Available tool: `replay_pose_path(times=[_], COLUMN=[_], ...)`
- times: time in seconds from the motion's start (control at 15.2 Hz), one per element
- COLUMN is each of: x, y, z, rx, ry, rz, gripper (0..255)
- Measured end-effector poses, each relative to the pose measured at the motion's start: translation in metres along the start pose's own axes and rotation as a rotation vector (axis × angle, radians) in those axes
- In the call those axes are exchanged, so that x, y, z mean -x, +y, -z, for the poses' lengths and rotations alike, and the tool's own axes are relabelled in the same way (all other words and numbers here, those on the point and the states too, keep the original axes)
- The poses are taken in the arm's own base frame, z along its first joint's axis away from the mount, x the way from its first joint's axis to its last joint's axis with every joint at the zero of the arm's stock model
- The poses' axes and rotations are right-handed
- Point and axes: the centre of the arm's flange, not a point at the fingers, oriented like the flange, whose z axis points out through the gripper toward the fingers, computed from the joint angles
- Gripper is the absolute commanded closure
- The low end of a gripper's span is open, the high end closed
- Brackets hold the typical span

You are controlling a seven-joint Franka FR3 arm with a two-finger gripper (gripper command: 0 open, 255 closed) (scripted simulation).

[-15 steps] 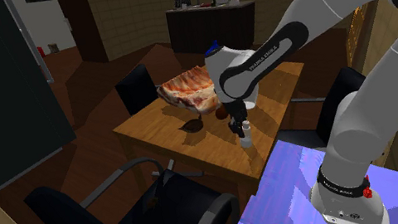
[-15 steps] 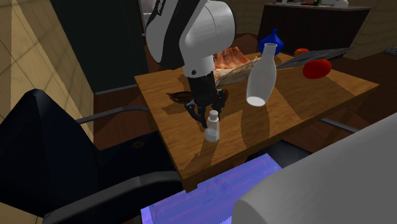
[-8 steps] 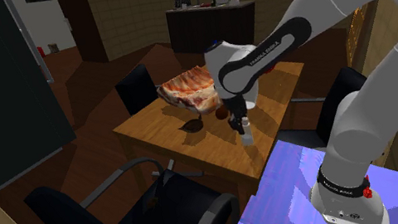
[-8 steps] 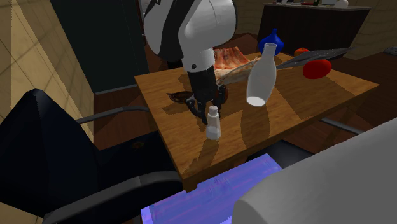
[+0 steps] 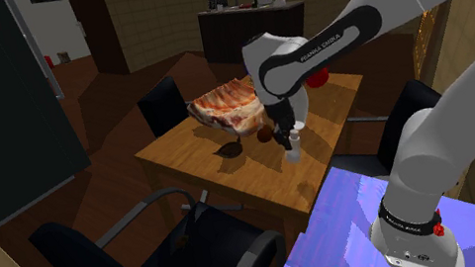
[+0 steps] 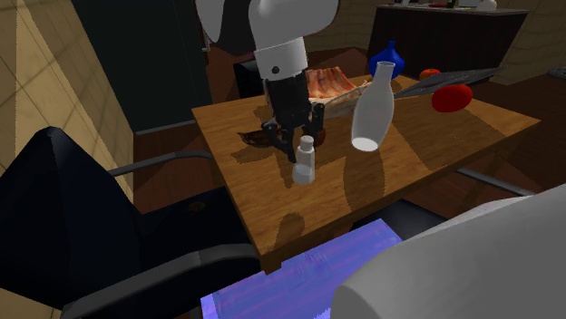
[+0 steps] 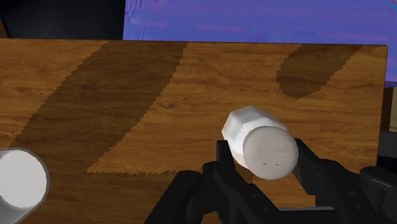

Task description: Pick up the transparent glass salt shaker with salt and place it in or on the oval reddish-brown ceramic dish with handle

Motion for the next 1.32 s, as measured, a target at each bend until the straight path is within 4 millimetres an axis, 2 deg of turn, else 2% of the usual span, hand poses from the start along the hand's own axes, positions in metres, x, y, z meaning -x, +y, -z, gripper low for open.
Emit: replay_pose_path(times=[0.79, 0.92, 1.32], x=[0.014, -0.001, -0.073], y=[0.008, 0.011, 0.012], z=[0.06, 0.065, 0.093], rx=[0.0, 0.0, 0.0], ry=[0.0, 0.0, 0.0], rz=[0.0, 0.0, 0.0], gripper=[255, 255, 255])
